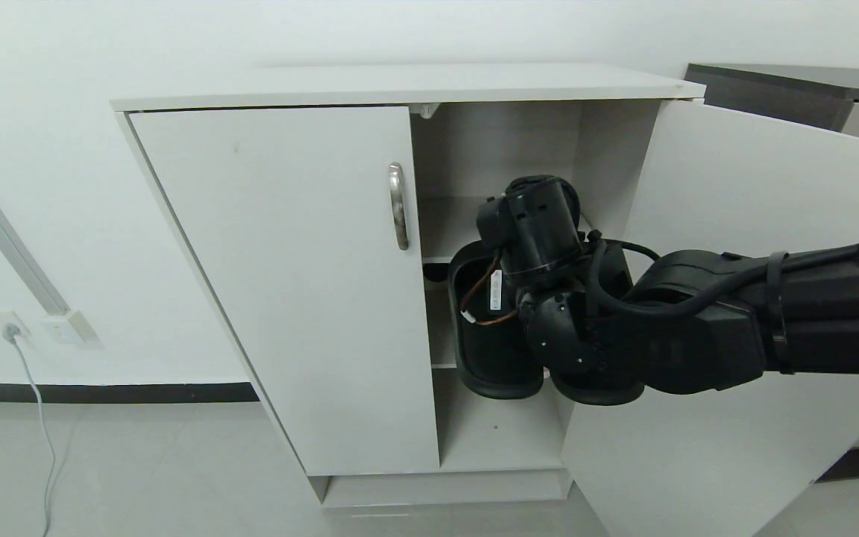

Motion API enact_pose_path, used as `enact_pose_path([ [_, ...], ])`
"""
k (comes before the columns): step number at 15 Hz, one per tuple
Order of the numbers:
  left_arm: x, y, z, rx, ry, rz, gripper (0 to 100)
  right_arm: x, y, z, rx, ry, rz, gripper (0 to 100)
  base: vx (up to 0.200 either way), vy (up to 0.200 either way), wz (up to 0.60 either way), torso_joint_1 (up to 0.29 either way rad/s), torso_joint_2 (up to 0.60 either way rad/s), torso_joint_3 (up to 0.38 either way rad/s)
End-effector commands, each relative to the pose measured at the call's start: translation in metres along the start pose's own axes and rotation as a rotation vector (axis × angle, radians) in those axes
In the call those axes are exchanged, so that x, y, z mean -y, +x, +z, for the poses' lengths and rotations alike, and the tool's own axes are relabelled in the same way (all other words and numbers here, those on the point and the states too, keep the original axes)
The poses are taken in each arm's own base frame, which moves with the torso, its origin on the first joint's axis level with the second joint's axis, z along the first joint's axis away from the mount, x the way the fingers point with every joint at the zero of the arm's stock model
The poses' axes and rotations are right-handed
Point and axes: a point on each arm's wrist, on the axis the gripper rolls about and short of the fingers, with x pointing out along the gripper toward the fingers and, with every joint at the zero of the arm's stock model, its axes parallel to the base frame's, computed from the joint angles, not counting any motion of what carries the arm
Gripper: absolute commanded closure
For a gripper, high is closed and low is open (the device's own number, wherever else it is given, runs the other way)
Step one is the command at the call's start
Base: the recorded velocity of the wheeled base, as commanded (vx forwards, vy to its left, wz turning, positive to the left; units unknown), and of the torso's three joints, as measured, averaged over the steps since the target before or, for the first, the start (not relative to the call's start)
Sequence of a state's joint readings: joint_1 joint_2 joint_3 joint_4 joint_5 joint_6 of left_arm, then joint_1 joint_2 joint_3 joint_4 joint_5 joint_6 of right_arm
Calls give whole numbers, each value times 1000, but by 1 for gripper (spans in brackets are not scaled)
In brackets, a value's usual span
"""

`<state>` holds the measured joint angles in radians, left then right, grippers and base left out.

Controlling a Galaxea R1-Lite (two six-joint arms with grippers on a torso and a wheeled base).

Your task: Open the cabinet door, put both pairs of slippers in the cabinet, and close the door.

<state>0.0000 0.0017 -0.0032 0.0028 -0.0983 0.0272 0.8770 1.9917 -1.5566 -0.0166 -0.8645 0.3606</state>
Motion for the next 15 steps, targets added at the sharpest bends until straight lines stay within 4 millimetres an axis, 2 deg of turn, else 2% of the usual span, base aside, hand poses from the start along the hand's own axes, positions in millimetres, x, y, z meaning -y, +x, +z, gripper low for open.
enact_pose_path([
  [1,0,0,0,0,0,0,100,-1,1,-3,-5,-5,-1,100,200,0,0,-2,-2,-2],
  [9,0,0,0,0,2,0,100,-1,2,-6,-11,-18,-3,100,200,0,0,1,2,1],
  [15,0,0,0,0,2,0,100,-3,6,-4,15,-35,59,100,0,0,0,0,0,0],
])
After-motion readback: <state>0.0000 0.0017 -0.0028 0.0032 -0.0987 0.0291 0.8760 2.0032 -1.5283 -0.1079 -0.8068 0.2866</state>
